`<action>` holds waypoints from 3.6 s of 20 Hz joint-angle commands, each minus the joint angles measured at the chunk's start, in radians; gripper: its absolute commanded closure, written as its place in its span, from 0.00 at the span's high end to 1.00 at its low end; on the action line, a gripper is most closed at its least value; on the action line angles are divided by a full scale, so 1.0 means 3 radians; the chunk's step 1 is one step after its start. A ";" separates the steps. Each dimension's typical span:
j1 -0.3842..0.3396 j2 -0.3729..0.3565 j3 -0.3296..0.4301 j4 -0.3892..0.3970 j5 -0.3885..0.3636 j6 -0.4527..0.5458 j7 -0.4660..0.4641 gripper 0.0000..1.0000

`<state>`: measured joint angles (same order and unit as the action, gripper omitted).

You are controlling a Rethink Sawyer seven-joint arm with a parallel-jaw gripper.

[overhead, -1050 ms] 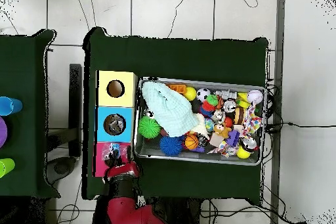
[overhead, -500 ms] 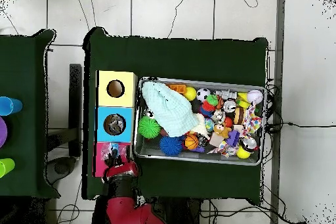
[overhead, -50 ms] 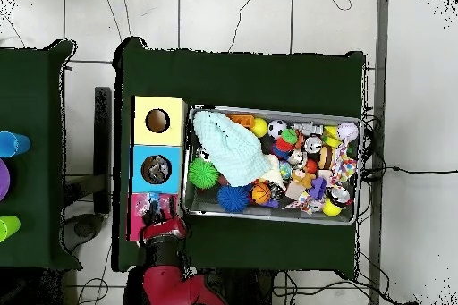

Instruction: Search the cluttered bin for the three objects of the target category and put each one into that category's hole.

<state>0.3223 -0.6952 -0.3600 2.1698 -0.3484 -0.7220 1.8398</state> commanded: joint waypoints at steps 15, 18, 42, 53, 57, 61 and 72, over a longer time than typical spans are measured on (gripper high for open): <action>-0.0116 0.0278 0.0476 -0.0370 -0.0156 0.0623 0.0260 0.00; -0.0115 0.0279 0.0470 -0.0374 -0.0159 0.0625 0.0257 0.00; -0.0226 -0.0466 0.0421 -0.0209 0.0068 0.0493 0.0549 0.00; -0.0324 -0.0552 0.0579 -0.0211 -0.0052 0.0981 0.0431 0.00; -0.0505 -0.0558 0.0789 -0.0099 -0.0341 0.1587 0.0181 0.00; -0.0493 -0.0526 0.0725 -0.0056 -0.0455 0.1446 0.0215 0.00; -0.0677 -0.1068 0.0843 0.0242 -0.0817 0.1461 0.0403 0.00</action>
<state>0.1600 -0.9406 -0.1915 2.1870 -0.5271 -0.3502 1.8396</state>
